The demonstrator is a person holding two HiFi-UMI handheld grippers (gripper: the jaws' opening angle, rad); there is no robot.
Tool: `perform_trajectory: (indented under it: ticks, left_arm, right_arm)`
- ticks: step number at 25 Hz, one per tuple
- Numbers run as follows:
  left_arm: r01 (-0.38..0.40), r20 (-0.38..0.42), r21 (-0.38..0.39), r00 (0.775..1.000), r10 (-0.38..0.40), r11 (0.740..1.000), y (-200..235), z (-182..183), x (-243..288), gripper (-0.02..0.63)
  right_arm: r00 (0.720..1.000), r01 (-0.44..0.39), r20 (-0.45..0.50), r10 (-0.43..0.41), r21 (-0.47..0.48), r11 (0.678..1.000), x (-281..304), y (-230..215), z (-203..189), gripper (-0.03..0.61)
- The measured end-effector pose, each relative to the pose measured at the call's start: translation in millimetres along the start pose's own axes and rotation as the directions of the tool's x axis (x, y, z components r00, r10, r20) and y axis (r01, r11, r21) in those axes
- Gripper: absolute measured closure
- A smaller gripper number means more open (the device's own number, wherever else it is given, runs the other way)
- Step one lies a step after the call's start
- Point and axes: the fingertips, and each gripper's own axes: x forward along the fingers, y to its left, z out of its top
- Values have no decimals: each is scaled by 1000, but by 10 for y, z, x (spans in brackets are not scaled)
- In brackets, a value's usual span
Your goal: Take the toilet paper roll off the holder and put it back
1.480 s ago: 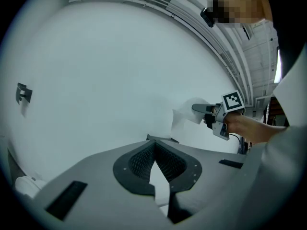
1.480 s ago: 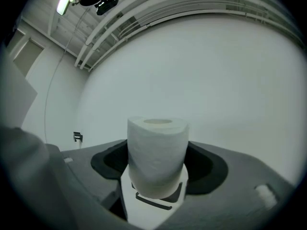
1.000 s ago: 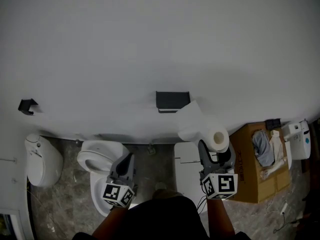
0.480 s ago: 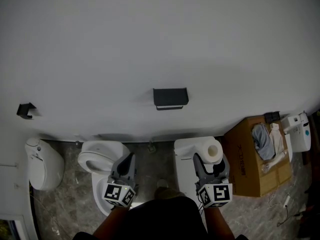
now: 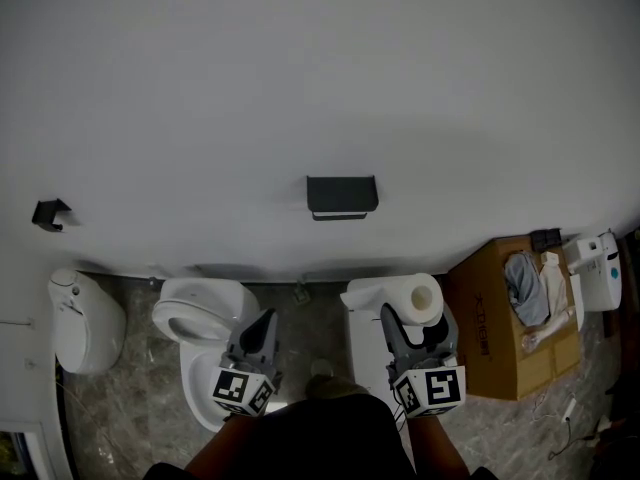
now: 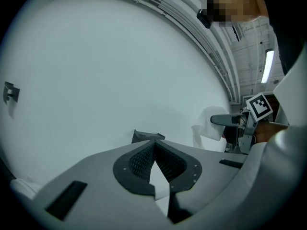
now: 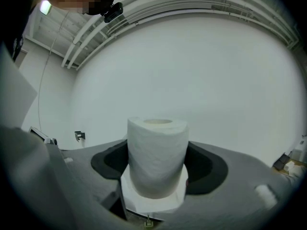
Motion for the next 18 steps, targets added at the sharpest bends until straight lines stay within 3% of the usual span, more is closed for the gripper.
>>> perform_trajectory:
  ticks: [14, 18]
  left_arm:
    - [-73, -14, 5, 997, 73, 997, 219, -7, 233, 598]
    - [-108, -26, -28, 994, 107, 994, 300, -2, 306, 598]
  right_arm:
    - [987, -122, 101, 127, -55, 991, 1080, -29, 559, 238]
    - [983, -146, 101, 155, -86, 985, 1481, -47, 591, 238]
